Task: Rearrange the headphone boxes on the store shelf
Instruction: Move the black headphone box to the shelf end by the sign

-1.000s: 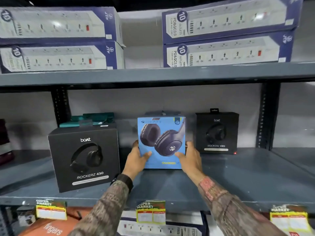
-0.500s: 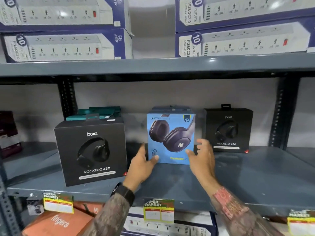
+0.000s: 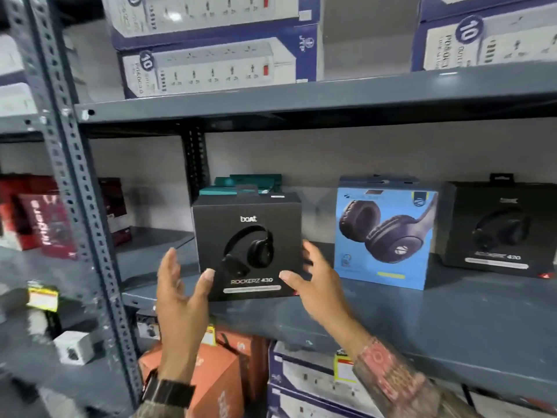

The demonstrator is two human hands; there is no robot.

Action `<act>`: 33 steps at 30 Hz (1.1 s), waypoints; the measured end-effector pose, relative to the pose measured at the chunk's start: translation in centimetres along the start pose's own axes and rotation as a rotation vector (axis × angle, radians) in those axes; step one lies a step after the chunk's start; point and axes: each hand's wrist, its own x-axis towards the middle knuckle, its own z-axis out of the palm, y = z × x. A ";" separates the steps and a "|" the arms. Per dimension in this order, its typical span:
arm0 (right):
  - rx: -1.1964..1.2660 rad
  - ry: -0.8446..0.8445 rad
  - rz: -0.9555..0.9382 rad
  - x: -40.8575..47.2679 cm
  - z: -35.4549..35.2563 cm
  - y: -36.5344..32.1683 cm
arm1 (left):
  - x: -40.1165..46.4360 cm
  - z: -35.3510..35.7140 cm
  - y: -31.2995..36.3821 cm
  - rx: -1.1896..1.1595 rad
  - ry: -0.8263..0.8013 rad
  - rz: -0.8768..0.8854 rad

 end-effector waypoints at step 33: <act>-0.263 0.662 0.173 -11.6 -40.6 8.5 | -21.7 31.8 9.9 -0.236 -0.993 0.000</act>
